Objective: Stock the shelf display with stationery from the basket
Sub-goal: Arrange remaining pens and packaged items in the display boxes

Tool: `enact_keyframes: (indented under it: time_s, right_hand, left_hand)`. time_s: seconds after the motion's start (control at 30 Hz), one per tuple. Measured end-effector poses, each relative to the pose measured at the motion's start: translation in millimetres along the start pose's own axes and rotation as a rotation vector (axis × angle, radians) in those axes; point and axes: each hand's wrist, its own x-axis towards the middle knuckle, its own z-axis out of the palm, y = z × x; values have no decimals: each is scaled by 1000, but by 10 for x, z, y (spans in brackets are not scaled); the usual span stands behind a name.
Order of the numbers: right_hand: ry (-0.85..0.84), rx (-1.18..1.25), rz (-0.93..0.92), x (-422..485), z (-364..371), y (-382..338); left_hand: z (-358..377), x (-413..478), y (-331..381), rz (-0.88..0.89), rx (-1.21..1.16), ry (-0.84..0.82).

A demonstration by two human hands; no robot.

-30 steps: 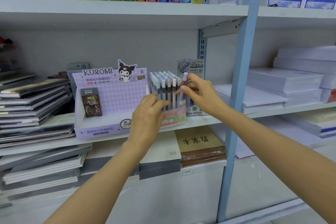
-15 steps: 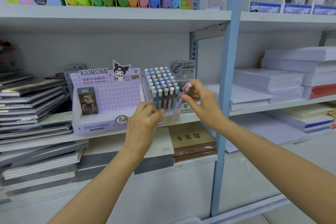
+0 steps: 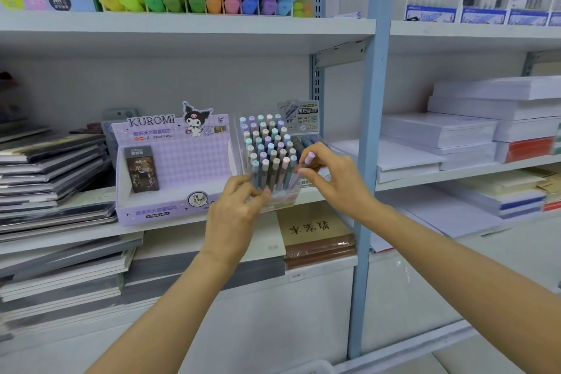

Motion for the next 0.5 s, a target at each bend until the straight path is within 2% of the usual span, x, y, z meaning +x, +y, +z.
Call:
enact_keyframes:
  time_s: [0.1, 0.33, 0.5]
  right_hand:
    - [-28, -15, -25, -15, 1, 25]
    - [26, -26, -26, -30, 74, 40]
    - [-20, -111, 33, -10, 152, 95]
  left_hand:
    - [0, -12, 1, 7, 3, 7]
    - [13, -14, -9, 13, 6, 25]
    - [8, 18, -19, -4, -19, 8]
